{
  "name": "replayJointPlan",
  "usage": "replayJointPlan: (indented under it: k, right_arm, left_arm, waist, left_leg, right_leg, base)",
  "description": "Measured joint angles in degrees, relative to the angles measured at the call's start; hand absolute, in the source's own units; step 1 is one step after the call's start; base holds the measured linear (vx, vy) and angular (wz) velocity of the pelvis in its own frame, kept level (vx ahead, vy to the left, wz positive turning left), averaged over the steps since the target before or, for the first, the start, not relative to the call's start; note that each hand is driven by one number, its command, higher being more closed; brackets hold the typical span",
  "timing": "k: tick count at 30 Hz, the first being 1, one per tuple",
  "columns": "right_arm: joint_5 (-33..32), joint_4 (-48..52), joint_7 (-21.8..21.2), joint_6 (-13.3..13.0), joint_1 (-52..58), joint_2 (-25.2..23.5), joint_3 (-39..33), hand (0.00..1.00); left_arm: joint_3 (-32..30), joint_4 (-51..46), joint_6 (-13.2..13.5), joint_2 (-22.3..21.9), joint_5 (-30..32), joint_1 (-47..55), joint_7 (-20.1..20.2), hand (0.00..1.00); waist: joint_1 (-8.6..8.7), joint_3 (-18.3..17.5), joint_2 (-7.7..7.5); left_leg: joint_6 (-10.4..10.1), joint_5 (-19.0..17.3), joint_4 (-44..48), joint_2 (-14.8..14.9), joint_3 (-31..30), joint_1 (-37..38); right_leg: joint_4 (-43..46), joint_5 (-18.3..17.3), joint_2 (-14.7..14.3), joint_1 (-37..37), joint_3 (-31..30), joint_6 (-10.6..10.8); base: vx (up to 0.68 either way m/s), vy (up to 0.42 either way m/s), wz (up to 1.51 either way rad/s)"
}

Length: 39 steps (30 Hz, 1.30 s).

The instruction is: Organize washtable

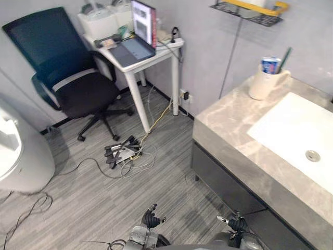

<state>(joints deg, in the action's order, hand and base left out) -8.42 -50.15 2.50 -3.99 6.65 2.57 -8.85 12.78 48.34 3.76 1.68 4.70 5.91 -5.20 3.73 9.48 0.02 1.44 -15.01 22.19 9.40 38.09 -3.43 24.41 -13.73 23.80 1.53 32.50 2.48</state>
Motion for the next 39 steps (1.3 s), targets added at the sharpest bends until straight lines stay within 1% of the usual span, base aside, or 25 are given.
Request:
replayJointPlan:
  k: [2,3,4,7,8,9,10,11,12,13,17,22,25,26,27,28,29,30,32,33,34,35,37,38,39]
  right_arm:
    - [-0.08,-0.02,-0.07,0.04,-0.24,0.1,-0.14,0.0]
    - [-0.06,0.01,-0.13,0.05,-0.73,0.06,0.6,0.0]
    - [-0.05,0.11,-0.19,-0.02,-1.1,0.31,1.23,0.0]
    - [-0.54,1.17,-0.13,-0.33,-0.9,0.03,2.23,0.0]
    - [-0.51,1.16,-0.14,-0.43,-0.84,0.04,2.28,0.0]
    - [-0.5,0.99,-0.15,-0.43,-0.79,0.1,2.57,0.0]
    - [-0.45,0.96,-0.2,-0.5,-1.45,0.48,2.7,0.0]
    - [-0.45,0.97,-0.17,-0.57,-2.15,0.57,2.71,0.0]
    - [-0.44,1.04,-0.07,-0.85,-3.74,0.92,2.75,0.0]
    - [-0.41,0.98,0.02,-0.95,-4.74,1.59,3.16,0.0]
    - [-0.4,1.01,0.07,-1.04,-4.41,1.27,4.45,0.0]
    - [0.01,0.99,0.29,-1.07,-4.09,0.85,4.35,0.0]
    - [0.03,1.15,0.65,-0.83,-4.22,-0.94,4.38,0.0]
    - [0.03,1.12,0.68,-0.84,-4.62,-1.07,4.4,0.0]
    - [0.03,1.14,0.85,-0.86,-5.61,-0.92,4.25,0.0]
    - [0.02,1.47,1.04,-0.88,-6.06,-0.91,4.12,0.0]
    - [0.02,1.83,1.06,-1.02,-6.04,-0.89,4.14,0.0]
    - [0.03,2.09,1.05,-1.28,-6.15,-0.82,4.16,0.0]
    - [0.06,2.37,0.86,-1.46,-6.38,-2.03,4.35,0.0]
    - [0.05,2.45,0.85,-1.46,-6.2,-2.35,4.37,0.0]
    - [0.06,2.64,0.53,-1.4,-5.81,-2.34,4.51,0.0]
    - [0.02,4.29,0.04,-1.32,-4.69,-2.02,5.45,0.0]
    - [-0.02,4.86,-0.26,-2.05,-4.48,-1.45,5.62,0.0]
    - [-0.09,4.12,-0.25,-2.17,-4.52,-1.24,5.8,0.0]
    - [-0.1,3.74,-0.23,-2.19,-4.68,-0.98,5.88,0.0]
  left_arm:
    - [-0.07,-1.09,0.22,0.17,-0.23,-0.42,-0.19,0.0]
    - [-0.62,-1.06,0.25,0.57,-0.56,-0.92,-0.31,0.0]
    - [-1.68,-0.85,0.26,0.95,-0.66,-1.26,-0.41,0.0]
    - [-2.42,-0.2,0.7,1.97,-1.84,-1.32,-1.16,0.0]
    - [-2.66,0.26,0.97,2.1,-1.85,-1.47,-1.19,0.0]
    - [-3.79,0.74,1.54,2.02,-1.98,-1.97,-1.3,0.0]
    - [-4.62,1.4,1.67,2.01,-2.72,-2.38,-1.47,0.0]
    - [-4.89,1.66,1.77,2.05,-3.11,-2.38,-1.48,0.0]
    - [-5.88,1.91,1.75,1.75,-4.21,-2.37,-1.45,0.0]
    - [-6.4,2.26,1.55,1.0,-4.36,-2.36,-1.4,0.0]
    - [-7.6,2.21,1.62,0.56,-4.8,-2.06,-1.29,0.0]
    - [-7.24,1.34,1.53,0.34,-5.21,-2.42,-1.0,0.0]
    - [-6.06,-1.49,1.38,0.63,-5.13,-1.64,-0.94,0.0]
    - [-5.93,-1.73,1.37,0.62,-5.1,-1.64,-0.93,0.0]
    - [-5.36,-1.77,1.03,0.31,-4.93,-1.56,-0.76,0.0]
    - [-4.76,-1.8,1.03,0.09,-4.24,-1.48,-0.21,0.0]
    - [-4.29,-1.8,1.02,0.1,-3.99,-1.32,0.01,0.0]
    - [-4.0,-1.88,0.94,-0.26,-3.84,-1.06,0.23,0.0]
    - [-4.31,-2.03,0.59,0.44,-3.35,-1.57,0.22,0.0]
    - [-4.31,-1.99,0.58,0.28,-2.69,-1.53,0.22,0.0]
    - [-4.28,-1.46,0.62,0.17,-2.03,-1.53,0.22,0.0]
    - [-4.22,-0.4,0.84,0.3,-1.69,-1.53,0.19,0.0]
    - [-4.37,1.0,1.17,0.82,-1.27,-1.67,0.17,0.0]
    - [-4.45,1.23,1.24,1.19,-1.21,-1.66,0.05,0.0]
    - [-4.45,1.4,1.26,1.3,-1.18,-1.76,0.06,0.0]
  waist:
    - [-0.21,1.36,-0.1]
    - [-0.96,2.03,-0.19]
    - [-1.45,2.84,0.5]
    - [-0.97,2.95,-0.29]
    - [-1.08,2.95,-0.57]
    - [-1.36,3.04,-0.72]
    - [-1.55,2.62,-0.19]
    - [-1.63,2.38,0.26]
    - [-1.44,2.54,1.4]
    - [-1.49,2.68,2.8]
    - [-1.33,3.43,2.12]
    - [-1.17,3.62,1.73]
    - [-0.92,3.99,1.14]
    - [-0.99,4.3,0.72]
    - [-0.89,4.12,1.9]
    - [-0.43,4.13,1.76]
    - [0.02,4.08,1.84]
    - [0.01,4.23,2.26]
    - [0.01,5.09,1.1]
    - [0.17,5.23,1.36]
    - [0.6,5.33,1.64]
    - [1.01,5.33,1.77]
    - [1.79,5.3,1.74]
    - [1.73,5.07,1.42]
    - [1.76,5.0,1.56]
  left_leg:
    - [1.14,-0.02,-0.27,-1.53,-5.13,-0.11]
    - [0.91,0.01,-0.56,-1.71,-6.43,-0.28]
    - [0.29,0.38,-0.76,-1.82,-8.8,-0.92]
    - [-1.07,1.45,-1.23,-3.53,-17.14,-2.5]
    - [-1.27,1.87,-1.12,-3.99,-18.75,-2.88]
    - [-1.99,2.29,-0.81,-4.6,-21.84,-3.71]
    - [-3.41,3.19,-0.56,-3.67,-23.31,-5.58]
    - [-4.72,4.07,-1.25,-3.0,-22.32,-6.28]
    - [-6.12,5.14,-2.46,-0.46,-16.22,-7.1]
    - [-4.95,6.88,-3.03,1.86,-11.35,-6.96]
    - [-4.0,7.51,-1.24,2.65,-11.53,-3.84]
    - [-4.07,8.37,-2.19,1.9,-10.13,-5.81]
    - [-1.58,9.65,-5.69,1.5,-1.04,-5.61]
    - [-0.17,8.19,-3.3,2.57,3.87,-6.23]
    - [2.18,7.03,0.53,4.49,10.15,-7.23]
    - [3.9,6.92,0.77,4.84,13.13,-7.37]
    - [5.04,6.54,-0.36,4.07,13.24,-7.12]
    - [6.56,5.31,-3.6,3.06,11.53,-6.43]
    - [6.6,5.37,-4.68,1.31,7.05,-6.45]
    - [6.09,4.35,-4.25,0.41,4.09,-6.45]
    - [5.03,3.8,-4.49,-0.55,2.42,-6.08]
    - [4.47,4.13,-5.29,-1.94,0.88,-5.54]
    - [5.31,5.33,-4.88,-3.71,-2.99,-4.64]
    - [4.98,5.52,-4.14,-4.44,-5.46,-5.0]
    - [4.54,5.8,-3.93,-4.43,-6.89,-5.47]
  right_leg:
    - [2.38,-2.68,-2.28,1.05,-6.65,-0.1]
    - [2.55,-3.09,-4.08,2.8,-9.41,1.22]
    - [2.54,-3.03,-6.37,5.67,-12.54,2.15]
    - [1.8,-1.23,-9.92,10.16,-20.06,3.8]
    - [1.25,-0.51,-9.83,10.5,-20.28,4.0]
    - [0.63,3.57,-9.7,10.38,-19.37,3.19]
    - [-0.06,4.3,-9.76,9.3,-15.99,2.66]
    - [-0.85,4.46,-9.8,9.39,-14.5,2.38]
    - [-2.22,4.9,-10.23,9.37,-11.78,1.69]
    - [-3.05,4.94,-11.37,8.63,-10.21,1.49]
    - [-9.48,4.91,-13.45,-0.38,-6.51,1.4]
    - [-12.73,5.03,-13.75,-3.84,1.75,1.61]
    - [-13.61,5.14,-12.78,-7.7,11.05,1.44]
    - [-13.55,5.12,-12.99,-8.66,13.38,1.46]
    - [-12.85,5.11,-13.78,-10.07,16.69,1.48]
    - [-10.8,5.09,-13.42,-11.09,19.96,1.49]
    - [-8.91,5.05,-12.89,-11.38,21.55,1.49]
    - [-6.19,2.73,-12.9,-11.07,22.68,2.65]
    - [-8.26,0.06,-13.78,-10.29,21.05,2.91]
    - [-4.41,-2.18,-13.51,-6.56,13.68,0.14]
    - [-0.09,-3.79,-13.79,-2.1,4.6,-1.45]
    - [3.0,-4.63,-15.79,3.02,-8.7,-1.23]
    - [0.3,-3.47,-16.51,5.65,-18.45,-0.25]
    - [-2.85,2.06,-15.37,5.57,-17.96,0.69]
    - [-3.5,2.29,-15.35,5.14,-16.52,0.83]
  base:
    - [0.12,-0.006,1.17]
    - [0.14,-0.029,1.14]
    - [0.11,-0.044,0.91]
    - [0.18,-0.132,1.52]
    - [0.24,-0.225,1.77]
    - [0.22,-0.245,1.63]
    - [0.21,-0.241,1.48]
    - [0.18,-0.214,1.15]
    - [0.17,-0.211,0.78]
    - [0.17,-0.205,0.62]
    - [0.17,-0.128,0.34]
    - [0.1,-0.023,0.79]
    - [0.04,0.037,1.33]
    - [0.06,0.123,1.47]
    - [0.1,0.13,1.62]
    - [0.11,0.133,1.59]
    - [0.11,0.123,1.59]
    - [0.07,0.082,1.48]
    - [0.05,0.0,1.28]
    - [0.04,-0.035,0.96]
    - [0.05,-0.033,1.13]
    - [0.08,-0.065,1.1]
    - [0.1,-0.127,1.33]
    - [0.09,-0.14,1.24]
    - [0.1,-0.163,1.11]
